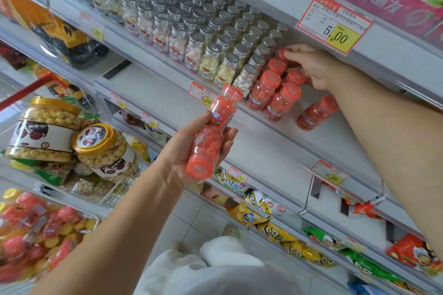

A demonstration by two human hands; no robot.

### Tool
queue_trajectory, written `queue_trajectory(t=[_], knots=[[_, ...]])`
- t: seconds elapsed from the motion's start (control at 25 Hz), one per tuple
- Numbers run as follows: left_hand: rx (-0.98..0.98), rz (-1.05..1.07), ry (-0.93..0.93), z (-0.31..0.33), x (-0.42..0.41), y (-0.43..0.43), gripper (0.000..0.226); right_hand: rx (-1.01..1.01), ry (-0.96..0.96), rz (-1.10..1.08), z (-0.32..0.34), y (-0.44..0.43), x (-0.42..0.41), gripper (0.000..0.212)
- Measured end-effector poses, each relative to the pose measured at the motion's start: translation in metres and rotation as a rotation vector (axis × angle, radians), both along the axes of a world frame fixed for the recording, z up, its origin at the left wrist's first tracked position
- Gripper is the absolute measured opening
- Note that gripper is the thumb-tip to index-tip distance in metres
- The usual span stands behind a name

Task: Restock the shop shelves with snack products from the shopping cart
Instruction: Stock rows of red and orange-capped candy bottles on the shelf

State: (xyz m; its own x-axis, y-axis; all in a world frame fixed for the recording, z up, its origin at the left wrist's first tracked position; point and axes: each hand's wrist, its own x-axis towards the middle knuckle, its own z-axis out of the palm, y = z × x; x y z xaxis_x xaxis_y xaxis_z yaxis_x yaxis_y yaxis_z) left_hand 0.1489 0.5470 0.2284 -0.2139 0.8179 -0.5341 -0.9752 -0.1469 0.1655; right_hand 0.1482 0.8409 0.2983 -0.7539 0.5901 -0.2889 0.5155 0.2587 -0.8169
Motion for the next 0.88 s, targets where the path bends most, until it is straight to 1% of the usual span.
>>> queue_trajectory(t=[0.12, 0.2, 0.24, 0.32, 0.4, 0.48, 0.52, 0.56, 0.6, 0.64, 0.68, 0.72, 0.8, 0.88], knots=[[-0.003, -0.001, 0.0, 0.001, 0.002, 0.002, 0.045, 0.026, -0.003, 0.03, -0.002, 0.0, 0.002, 0.028], [-0.005, 0.001, 0.007, 0.002, 0.004, 0.005, 0.047, 0.075, -0.032, 0.047, -0.001, 0.0, 0.007, 0.038], [-0.008, -0.002, 0.012, 0.002, 0.004, 0.007, 0.046, 0.131, -0.049, 0.058, 0.002, 0.0, 0.012, 0.042], [-0.009, -0.015, 0.019, 0.003, 0.004, 0.011, 0.045, 0.301, -0.104, 0.087, 0.014, -0.005, 0.03, 0.046], [0.003, -0.025, 0.021, 0.004, 0.002, 0.015, 0.047, 0.454, -0.166, 0.08, 0.026, -0.009, 0.058, 0.046], [0.021, -0.029, 0.026, 0.004, 0.001, 0.019, 0.05, 0.495, -0.256, 0.001, 0.026, -0.004, 0.092, 0.045], [0.028, -0.03, 0.032, 0.004, 0.0, 0.021, 0.052, 0.437, -0.312, -0.035, 0.022, -0.003, 0.106, 0.045], [0.031, -0.034, 0.036, 0.004, 0.0, 0.022, 0.052, 0.298, -0.337, -0.086, 0.017, -0.004, 0.118, 0.045], [0.035, -0.04, 0.038, 0.005, -0.001, 0.024, 0.053, 0.112, -0.304, -0.149, 0.009, -0.004, 0.124, 0.044], [0.04, -0.048, 0.035, 0.006, -0.001, 0.025, 0.053, -0.055, -0.217, -0.201, 0.003, -0.005, 0.125, 0.041], [0.045, -0.054, 0.032, 0.007, -0.002, 0.026, 0.054, -0.15, -0.125, -0.233, -0.002, -0.006, 0.121, 0.036], [0.046, -0.057, 0.032, 0.007, -0.002, 0.026, 0.054, -0.181, -0.04, -0.264, -0.005, -0.005, 0.112, 0.03], [0.038, -0.059, 0.037, 0.007, -0.003, 0.026, 0.051, -0.136, 0.069, -0.277, -0.008, -0.003, 0.089, 0.025], [0.033, -0.058, 0.037, 0.006, -0.004, 0.023, 0.05, -0.074, 0.086, -0.218, -0.009, 0.002, 0.067, 0.026]])
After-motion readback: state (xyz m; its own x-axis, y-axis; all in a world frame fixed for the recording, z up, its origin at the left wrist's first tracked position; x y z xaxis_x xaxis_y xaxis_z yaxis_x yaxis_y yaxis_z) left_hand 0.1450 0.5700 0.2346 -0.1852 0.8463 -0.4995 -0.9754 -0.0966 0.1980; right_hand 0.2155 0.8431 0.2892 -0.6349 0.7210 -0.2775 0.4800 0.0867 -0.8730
